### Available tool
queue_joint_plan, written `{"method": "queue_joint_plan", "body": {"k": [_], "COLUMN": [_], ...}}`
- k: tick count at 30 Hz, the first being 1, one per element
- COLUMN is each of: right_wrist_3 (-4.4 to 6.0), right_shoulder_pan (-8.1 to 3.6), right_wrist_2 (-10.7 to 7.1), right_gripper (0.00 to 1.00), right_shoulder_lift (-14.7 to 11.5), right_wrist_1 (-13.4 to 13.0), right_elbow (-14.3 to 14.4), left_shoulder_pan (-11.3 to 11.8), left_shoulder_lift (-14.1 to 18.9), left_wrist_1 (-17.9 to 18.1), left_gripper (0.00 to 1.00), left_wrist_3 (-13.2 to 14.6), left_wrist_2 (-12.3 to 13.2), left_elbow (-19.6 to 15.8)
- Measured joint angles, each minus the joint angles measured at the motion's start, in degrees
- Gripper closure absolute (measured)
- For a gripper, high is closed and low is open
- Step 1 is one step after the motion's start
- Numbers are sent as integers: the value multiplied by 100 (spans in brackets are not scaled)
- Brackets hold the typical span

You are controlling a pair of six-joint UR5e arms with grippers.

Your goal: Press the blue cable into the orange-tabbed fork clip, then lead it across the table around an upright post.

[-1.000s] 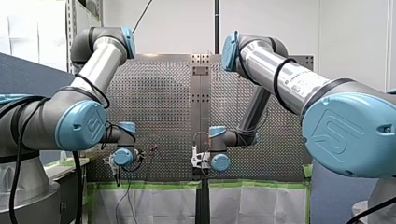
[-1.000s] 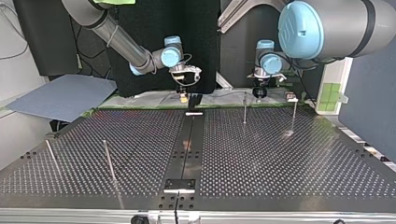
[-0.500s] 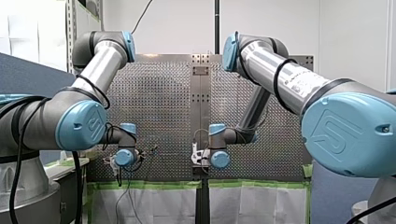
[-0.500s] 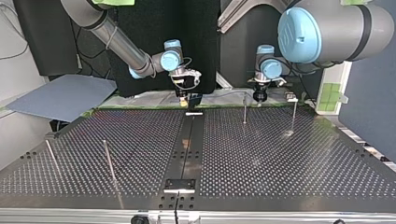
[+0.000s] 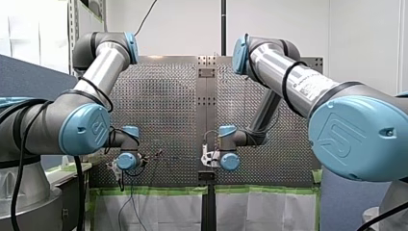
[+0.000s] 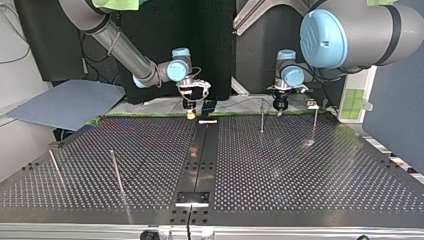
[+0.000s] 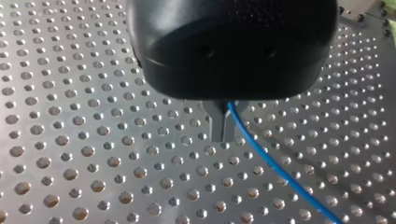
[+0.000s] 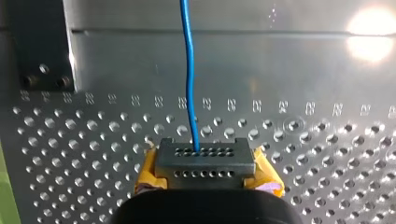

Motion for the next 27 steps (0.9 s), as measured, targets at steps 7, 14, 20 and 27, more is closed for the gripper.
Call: {"method": "queue_joint_plan", "body": {"k": [7,14,20,27], "right_wrist_3": [15,29,32,43], "right_shoulder_pan": [-155,-271,-301,-311], "right_wrist_2": [-1,0,3,7], "right_gripper": [100,100,100,100], "right_shoulder_lift": [2,1,2,6], "right_wrist_1": [21,15,21,18], "right_elbow": [-38,-64,-88,-94], "left_shoulder_pan": [39,73,94,124], "left_shoulder_lift": [15,125,152,159], "left_wrist_1": [-5,-1,16,14], "left_gripper": [100,100,100,100], "left_wrist_3": [27,36,30,-36], "left_wrist_2": [66,200,357,432], "left_elbow": [0,-1,0,11]}}
